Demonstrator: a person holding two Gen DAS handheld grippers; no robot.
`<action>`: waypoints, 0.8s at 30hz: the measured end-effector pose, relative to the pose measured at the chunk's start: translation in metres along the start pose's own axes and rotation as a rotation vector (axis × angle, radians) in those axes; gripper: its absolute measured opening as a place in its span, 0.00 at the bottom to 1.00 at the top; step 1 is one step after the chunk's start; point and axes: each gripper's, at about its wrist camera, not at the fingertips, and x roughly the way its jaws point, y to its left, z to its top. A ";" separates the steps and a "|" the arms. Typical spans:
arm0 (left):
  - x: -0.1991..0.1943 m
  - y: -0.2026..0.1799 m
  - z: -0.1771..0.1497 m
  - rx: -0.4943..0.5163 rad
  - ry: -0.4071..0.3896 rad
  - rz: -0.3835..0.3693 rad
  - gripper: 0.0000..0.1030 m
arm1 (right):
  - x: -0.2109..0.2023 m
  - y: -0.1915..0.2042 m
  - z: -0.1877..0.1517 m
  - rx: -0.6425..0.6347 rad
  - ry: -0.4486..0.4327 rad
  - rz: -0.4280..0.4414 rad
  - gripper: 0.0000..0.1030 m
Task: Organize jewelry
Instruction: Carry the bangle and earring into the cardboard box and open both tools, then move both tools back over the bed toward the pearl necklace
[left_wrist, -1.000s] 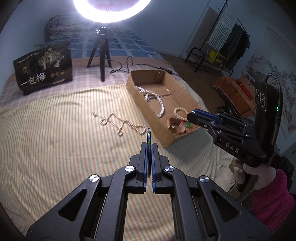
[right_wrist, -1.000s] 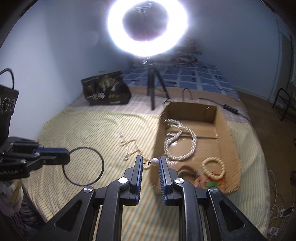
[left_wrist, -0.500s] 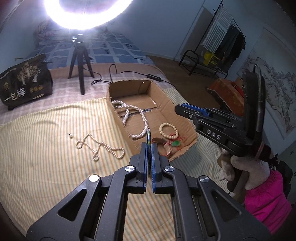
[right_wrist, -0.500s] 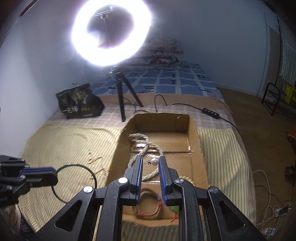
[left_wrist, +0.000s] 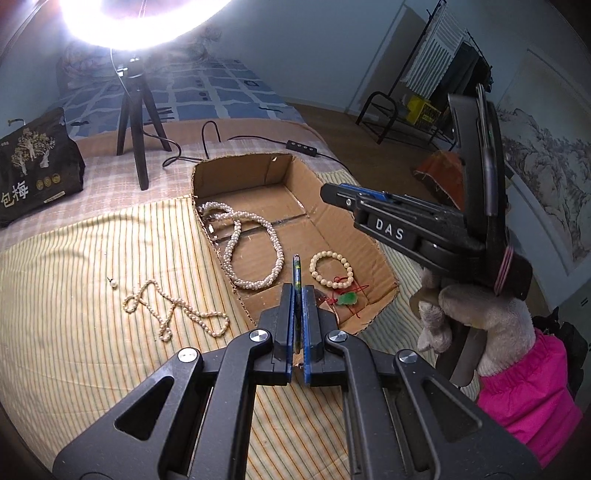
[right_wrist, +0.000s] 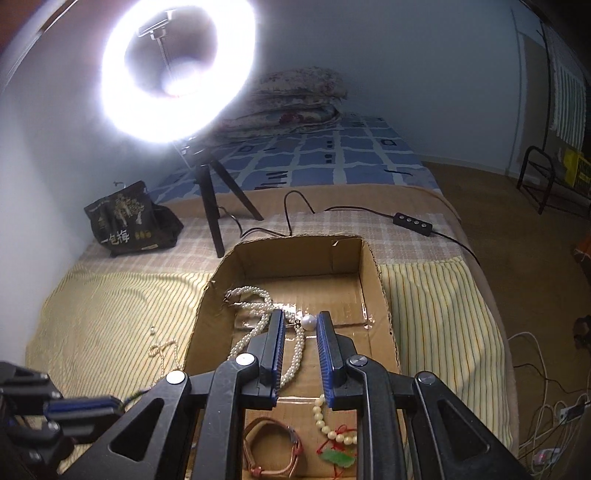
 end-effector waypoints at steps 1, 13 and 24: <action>0.002 0.000 0.000 0.000 0.003 -0.001 0.01 | 0.002 -0.001 0.000 0.005 0.003 0.000 0.15; 0.013 -0.004 -0.003 0.021 0.029 -0.001 0.02 | 0.004 -0.013 0.001 0.068 -0.009 -0.019 0.69; 0.004 -0.002 -0.007 0.049 0.022 0.021 0.43 | -0.002 -0.008 0.004 0.063 -0.014 -0.102 0.85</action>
